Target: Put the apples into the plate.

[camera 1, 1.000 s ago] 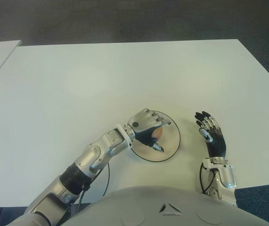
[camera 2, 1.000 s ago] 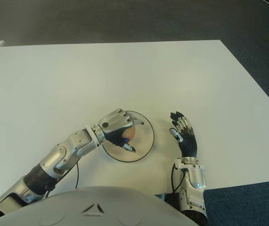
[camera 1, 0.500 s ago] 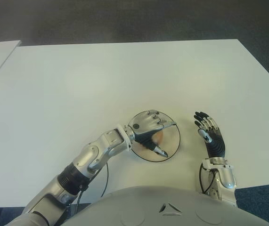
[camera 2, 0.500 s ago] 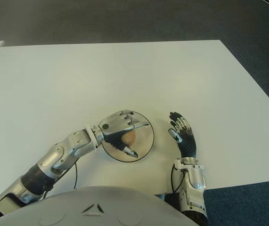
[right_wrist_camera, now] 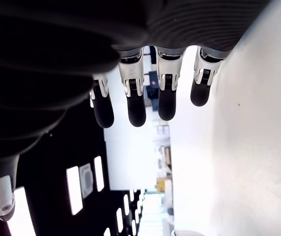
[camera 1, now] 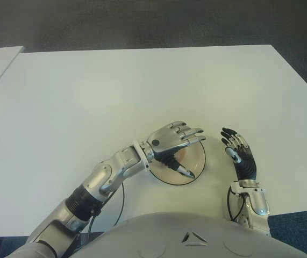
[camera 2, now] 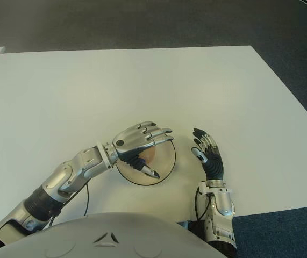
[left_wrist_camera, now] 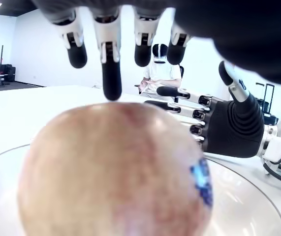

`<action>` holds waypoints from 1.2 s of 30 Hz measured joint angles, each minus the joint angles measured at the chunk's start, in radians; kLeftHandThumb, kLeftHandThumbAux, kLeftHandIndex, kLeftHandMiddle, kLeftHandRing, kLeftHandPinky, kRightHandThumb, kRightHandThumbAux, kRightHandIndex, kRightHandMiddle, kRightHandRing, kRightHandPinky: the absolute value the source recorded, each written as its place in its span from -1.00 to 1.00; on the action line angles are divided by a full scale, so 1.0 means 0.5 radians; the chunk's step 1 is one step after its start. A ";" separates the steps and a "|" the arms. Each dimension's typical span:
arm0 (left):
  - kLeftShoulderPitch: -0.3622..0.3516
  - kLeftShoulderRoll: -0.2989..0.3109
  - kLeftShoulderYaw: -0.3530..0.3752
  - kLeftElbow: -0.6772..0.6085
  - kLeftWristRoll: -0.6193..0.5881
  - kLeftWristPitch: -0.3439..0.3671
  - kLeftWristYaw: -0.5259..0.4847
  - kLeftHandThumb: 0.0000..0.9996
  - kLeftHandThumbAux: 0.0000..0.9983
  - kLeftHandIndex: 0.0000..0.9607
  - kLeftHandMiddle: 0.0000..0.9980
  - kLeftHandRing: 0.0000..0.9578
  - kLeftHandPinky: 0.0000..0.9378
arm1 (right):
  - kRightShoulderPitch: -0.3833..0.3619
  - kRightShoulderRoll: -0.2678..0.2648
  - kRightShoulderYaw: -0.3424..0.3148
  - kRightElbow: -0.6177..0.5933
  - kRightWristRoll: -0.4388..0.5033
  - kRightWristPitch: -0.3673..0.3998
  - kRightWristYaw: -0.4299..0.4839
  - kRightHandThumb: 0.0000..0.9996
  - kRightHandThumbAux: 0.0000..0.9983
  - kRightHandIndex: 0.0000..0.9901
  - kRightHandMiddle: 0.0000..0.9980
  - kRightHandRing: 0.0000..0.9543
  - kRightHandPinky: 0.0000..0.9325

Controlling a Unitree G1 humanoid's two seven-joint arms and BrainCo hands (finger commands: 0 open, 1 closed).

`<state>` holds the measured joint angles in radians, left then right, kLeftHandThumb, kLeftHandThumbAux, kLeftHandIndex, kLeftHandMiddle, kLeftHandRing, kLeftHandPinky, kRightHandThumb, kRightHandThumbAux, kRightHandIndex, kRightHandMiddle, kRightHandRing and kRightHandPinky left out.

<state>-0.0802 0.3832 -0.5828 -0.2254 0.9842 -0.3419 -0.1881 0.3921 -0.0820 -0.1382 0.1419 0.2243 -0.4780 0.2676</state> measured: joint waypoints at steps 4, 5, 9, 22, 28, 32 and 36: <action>0.000 0.000 0.011 0.000 -0.005 -0.008 0.000 -0.76 -0.56 -1.00 -1.00 -1.00 -1.00 | 0.003 0.000 0.003 -0.008 0.001 0.012 0.001 -0.52 0.11 -0.60 -0.62 -0.72 -0.72; 0.000 -0.001 0.015 0.001 -0.005 -0.009 0.001 -0.76 -0.56 -1.00 -1.00 -1.00 -1.00 | 0.004 -0.001 0.004 -0.010 0.002 0.016 0.003 -0.52 0.11 -0.61 -0.62 -0.72 -0.73; 0.003 -0.001 0.029 0.001 -0.005 -0.009 0.037 -0.76 -0.55 -1.00 -1.00 -1.00 -1.00 | 0.009 0.000 0.006 -0.017 0.008 0.023 0.007 -0.50 0.13 -0.63 -0.62 -0.72 -0.73; 0.332 -0.297 0.604 -0.172 -0.600 0.451 0.205 -0.70 -0.38 -0.96 -1.00 -1.00 -0.85 | 0.014 0.040 0.005 -0.025 0.017 0.008 -0.012 -0.45 0.07 -0.64 -0.60 -0.76 -0.81; 0.668 -0.650 0.881 -0.328 -1.083 0.699 0.382 -0.81 -0.24 -0.90 -0.99 -0.97 -0.80 | 0.039 0.039 0.007 -0.038 0.003 0.007 -0.022 -0.45 0.05 -0.65 -0.62 -0.76 -0.80; 0.974 -0.829 0.999 -0.414 -1.428 0.721 0.426 -0.87 -0.18 -0.83 -0.95 -0.94 -0.81 | 0.062 0.040 0.017 -0.062 -0.002 0.010 -0.018 -0.46 0.05 -0.67 -0.63 -0.76 -0.79; 1.212 -0.911 1.121 -0.410 -1.689 0.727 0.426 -0.91 -0.12 -0.74 -0.92 -0.93 -0.81 | 0.088 0.040 0.028 -0.080 0.002 0.016 -0.007 -0.45 0.08 -0.67 -0.62 -0.75 -0.77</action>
<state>0.5256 -0.0721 -0.0225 -0.4302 0.1399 0.0217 0.0247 0.4360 -0.0621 -0.1244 0.1017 0.2251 -0.4702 0.2642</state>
